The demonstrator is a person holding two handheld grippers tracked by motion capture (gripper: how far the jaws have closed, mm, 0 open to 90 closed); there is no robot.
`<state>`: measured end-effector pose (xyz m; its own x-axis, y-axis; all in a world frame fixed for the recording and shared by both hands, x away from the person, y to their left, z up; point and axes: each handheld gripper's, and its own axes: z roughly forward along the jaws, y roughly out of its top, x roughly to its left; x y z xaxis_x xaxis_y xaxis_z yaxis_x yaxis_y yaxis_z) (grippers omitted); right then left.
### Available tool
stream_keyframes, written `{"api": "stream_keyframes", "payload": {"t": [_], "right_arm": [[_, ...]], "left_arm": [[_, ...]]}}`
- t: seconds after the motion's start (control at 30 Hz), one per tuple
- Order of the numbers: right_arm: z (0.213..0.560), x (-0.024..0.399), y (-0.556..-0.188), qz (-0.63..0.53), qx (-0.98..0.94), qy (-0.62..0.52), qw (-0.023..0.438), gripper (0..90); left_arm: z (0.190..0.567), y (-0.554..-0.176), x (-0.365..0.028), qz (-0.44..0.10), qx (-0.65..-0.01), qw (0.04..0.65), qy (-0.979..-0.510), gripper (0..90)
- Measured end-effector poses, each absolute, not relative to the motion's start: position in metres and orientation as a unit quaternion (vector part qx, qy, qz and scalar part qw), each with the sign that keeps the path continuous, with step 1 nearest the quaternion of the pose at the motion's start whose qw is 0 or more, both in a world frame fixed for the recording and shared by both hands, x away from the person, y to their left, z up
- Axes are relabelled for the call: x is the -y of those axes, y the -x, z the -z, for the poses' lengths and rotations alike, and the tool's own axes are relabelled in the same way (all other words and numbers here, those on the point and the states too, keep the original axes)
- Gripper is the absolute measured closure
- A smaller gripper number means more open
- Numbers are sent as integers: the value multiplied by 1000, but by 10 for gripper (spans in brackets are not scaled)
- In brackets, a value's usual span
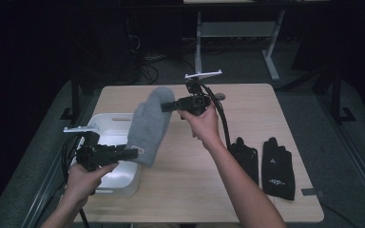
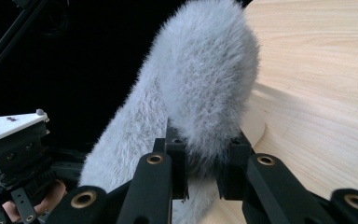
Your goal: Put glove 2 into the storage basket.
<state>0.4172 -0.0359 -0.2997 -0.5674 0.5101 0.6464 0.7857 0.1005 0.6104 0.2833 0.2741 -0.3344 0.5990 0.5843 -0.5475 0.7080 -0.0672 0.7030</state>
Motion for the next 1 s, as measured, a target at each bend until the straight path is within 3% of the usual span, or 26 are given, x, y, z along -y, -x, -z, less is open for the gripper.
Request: {"api": "stream_keyframes", "payload": {"t": [1.0], "right_arm": [[310, -22, -438, 497, 734, 429, 173, 767]], "left_arm": [[340, -279, -320, 40, -482, 517, -706, 440]]}}
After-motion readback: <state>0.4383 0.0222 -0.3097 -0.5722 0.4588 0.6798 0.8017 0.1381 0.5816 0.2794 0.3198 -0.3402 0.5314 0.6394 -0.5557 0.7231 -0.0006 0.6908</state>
